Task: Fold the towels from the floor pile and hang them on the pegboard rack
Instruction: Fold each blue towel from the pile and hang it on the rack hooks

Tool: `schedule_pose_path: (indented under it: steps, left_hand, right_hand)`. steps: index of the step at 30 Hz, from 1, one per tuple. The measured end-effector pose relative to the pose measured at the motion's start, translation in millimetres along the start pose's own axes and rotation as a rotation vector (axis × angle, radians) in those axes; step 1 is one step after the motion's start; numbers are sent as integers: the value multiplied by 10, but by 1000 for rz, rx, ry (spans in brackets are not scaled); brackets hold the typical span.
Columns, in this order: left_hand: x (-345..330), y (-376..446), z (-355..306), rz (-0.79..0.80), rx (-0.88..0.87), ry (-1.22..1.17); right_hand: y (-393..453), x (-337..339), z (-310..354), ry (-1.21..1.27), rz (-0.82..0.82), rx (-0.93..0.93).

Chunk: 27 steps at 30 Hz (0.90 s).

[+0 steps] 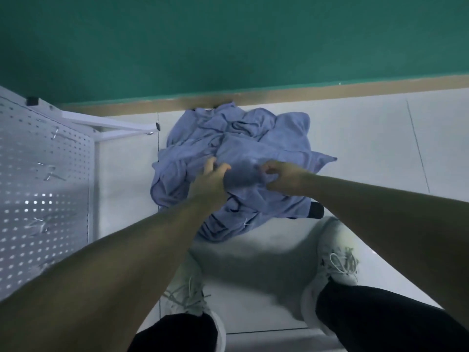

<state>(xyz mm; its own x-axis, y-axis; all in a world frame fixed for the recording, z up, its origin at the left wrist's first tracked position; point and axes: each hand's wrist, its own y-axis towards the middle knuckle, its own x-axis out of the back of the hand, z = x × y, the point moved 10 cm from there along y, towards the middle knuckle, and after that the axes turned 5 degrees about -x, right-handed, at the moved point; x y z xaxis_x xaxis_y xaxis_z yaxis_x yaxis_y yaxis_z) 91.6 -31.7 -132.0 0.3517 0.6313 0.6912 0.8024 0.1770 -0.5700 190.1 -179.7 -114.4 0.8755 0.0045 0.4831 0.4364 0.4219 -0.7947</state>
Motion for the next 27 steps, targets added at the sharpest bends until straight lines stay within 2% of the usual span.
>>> schedule_pose_path:
  steps: [3,6,8,11,14,19,21,27]
  left_hand:
    - [-100,78,106,-60,39,31]
    - [-92,122,104,-154,-2,59]
    - [-64,155,116,-190,-35,6]
    - [122,116,81,-289,-76,-111]
    - [309,47,-80,-261,-155,-187]
    - [629,-221,-270,-190,-163,-287]
    - [797,-358,-398,-167,-177,-308]
    - [1328,-895,-907,-279,-217,-315]
  right_hand:
    - [196,-69,0,294,-5,-46]
    - [234,-122,21,594,0,-121]
    - [252,-124,29,684,-12,-144]
    - [220,-165,125,796,59,-139]
    - [70,-47,304,926,90,-74]
    - [-336,401,521,718,1,6]
    - [-515,598,567,603,-94,26]
    - [-1275,1051,815,480,-318,142]
